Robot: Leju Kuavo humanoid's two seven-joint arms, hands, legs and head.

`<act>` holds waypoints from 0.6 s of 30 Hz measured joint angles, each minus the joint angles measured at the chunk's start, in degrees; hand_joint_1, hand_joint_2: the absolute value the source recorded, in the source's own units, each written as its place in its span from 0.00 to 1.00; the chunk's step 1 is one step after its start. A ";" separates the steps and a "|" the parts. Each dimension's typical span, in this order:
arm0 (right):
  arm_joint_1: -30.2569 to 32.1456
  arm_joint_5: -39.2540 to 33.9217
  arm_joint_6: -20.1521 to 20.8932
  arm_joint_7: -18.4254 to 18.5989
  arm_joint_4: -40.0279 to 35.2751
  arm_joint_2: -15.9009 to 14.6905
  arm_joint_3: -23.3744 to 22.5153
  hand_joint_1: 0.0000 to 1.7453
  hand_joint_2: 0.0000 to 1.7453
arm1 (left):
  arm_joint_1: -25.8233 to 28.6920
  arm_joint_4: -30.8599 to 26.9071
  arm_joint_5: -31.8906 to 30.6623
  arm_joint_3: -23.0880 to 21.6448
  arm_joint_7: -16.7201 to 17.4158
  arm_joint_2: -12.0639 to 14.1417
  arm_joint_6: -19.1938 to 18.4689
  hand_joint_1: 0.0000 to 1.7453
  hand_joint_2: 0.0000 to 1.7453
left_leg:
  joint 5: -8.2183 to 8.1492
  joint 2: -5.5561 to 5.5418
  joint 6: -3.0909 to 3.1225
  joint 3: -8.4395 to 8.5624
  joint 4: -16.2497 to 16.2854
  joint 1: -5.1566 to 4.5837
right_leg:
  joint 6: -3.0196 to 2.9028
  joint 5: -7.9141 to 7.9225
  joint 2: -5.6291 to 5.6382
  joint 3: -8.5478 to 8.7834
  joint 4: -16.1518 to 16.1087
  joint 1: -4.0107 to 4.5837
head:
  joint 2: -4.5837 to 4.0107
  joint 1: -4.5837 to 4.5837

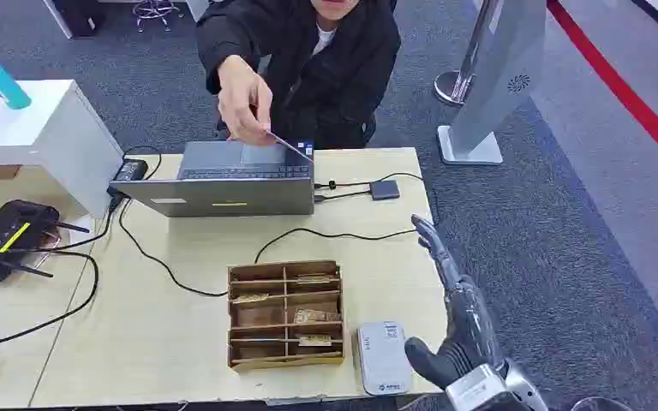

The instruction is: Pass the card to the sensor for recognition and then transmit it.

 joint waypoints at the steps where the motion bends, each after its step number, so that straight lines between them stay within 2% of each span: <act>1: -0.96 1.97 -0.15 0.81 0.33 0.02 -0.31 0.00 1.00 | -0.15 0.00 -0.20 0.00 0.33 0.00 -0.20 0.00 0.00 | 0.00 0.00 0.00 0.00 0.00 0.00 | 0.00 0.00 0.00 0.00 0.00 0.00 | 0.00 0.02; 8: -5.89 14.23 -0.88 4.03 2.83 0.00 -1.71 0.00 1.00 | -0.48 0.00 -1.43 0.00 1.69 -0.02 -0.90 0.00 0.00 | 0.01 0.01 -0.01 0.03 0.00 0.00 | 0.00 0.01 0.00 0.01 0.00 0.00 | 0.00 -0.02; 14: -7.79 26.08 -3.74 4.73 5.65 0.00 -2.39 0.00 1.00 | -0.51 0.00 -2.35 0.00 1.86 -0.02 -0.99 0.00 0.00 | 0.01 0.00 -0.01 0.03 0.00 0.00 | 0.00 0.00 0.01 0.01 0.01 0.00 | 0.00 0.00; 18: -10.11 36.02 -5.10 7.22 7.99 0.00 -2.39 0.00 1.00 | -0.74 0.00 -2.96 -0.02 2.56 -0.07 -1.34 0.00 0.00 | 0.01 0.00 -0.01 0.03 0.00 0.00 | 0.00 0.00 -0.01 0.02 0.01 0.00 | 0.00 0.00</act>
